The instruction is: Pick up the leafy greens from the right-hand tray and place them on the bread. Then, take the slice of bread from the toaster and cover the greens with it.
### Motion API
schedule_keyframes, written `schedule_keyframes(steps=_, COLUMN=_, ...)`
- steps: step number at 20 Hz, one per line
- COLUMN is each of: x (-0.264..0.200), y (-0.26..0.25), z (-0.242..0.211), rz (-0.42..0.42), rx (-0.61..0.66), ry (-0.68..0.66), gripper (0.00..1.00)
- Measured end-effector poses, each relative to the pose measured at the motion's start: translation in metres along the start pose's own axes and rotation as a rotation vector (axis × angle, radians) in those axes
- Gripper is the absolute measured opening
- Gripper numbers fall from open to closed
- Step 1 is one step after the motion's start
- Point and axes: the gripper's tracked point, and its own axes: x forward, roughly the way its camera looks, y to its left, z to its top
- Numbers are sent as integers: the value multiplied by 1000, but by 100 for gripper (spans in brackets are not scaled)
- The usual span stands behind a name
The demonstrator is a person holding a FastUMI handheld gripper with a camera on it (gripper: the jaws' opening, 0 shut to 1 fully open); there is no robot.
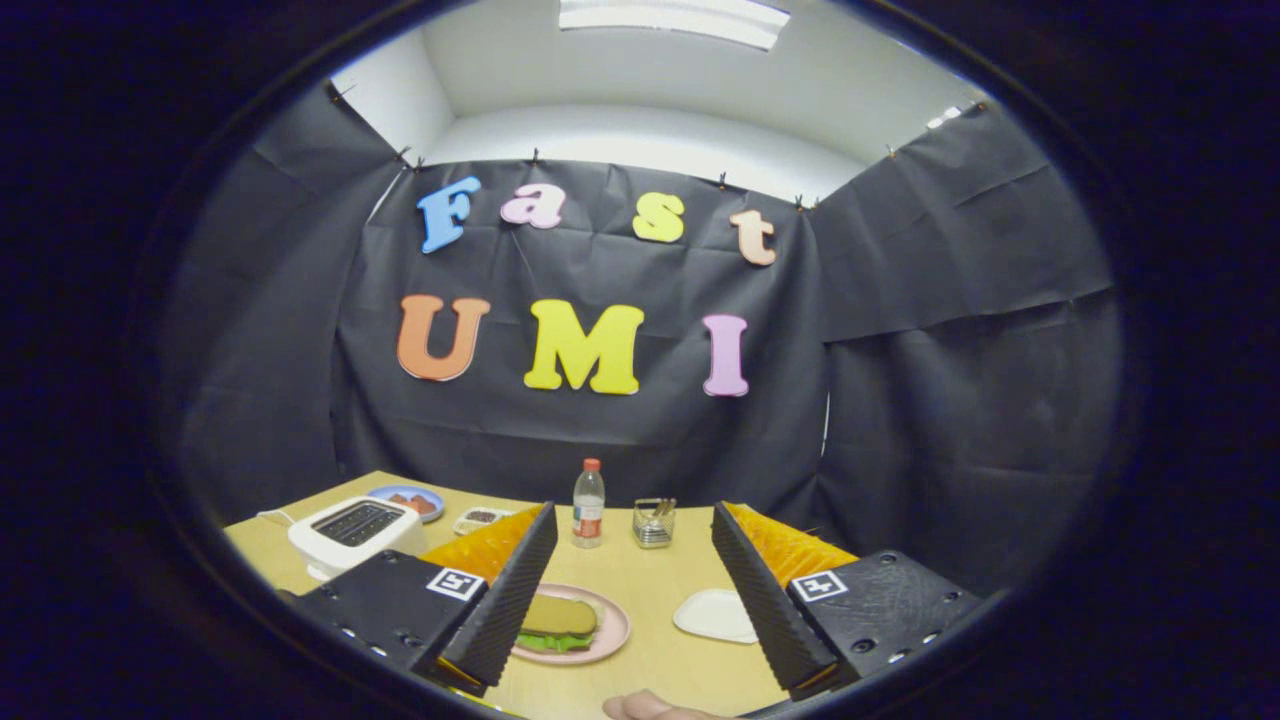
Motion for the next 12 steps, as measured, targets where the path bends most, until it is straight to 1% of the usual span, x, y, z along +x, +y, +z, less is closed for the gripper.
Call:
schedule_keyframes(steps=2, x=-18, y=3, z=12, rz=34, rx=6, ry=-16, gripper=95)
schedule_keyframes(steps=6, x=-39, y=-15, z=35, rz=22, rx=11, ry=-86, gripper=95)
schedule_keyframes(steps=12, x=-49, y=-28, z=52, rz=3, rx=19, ry=-153, gripper=95)
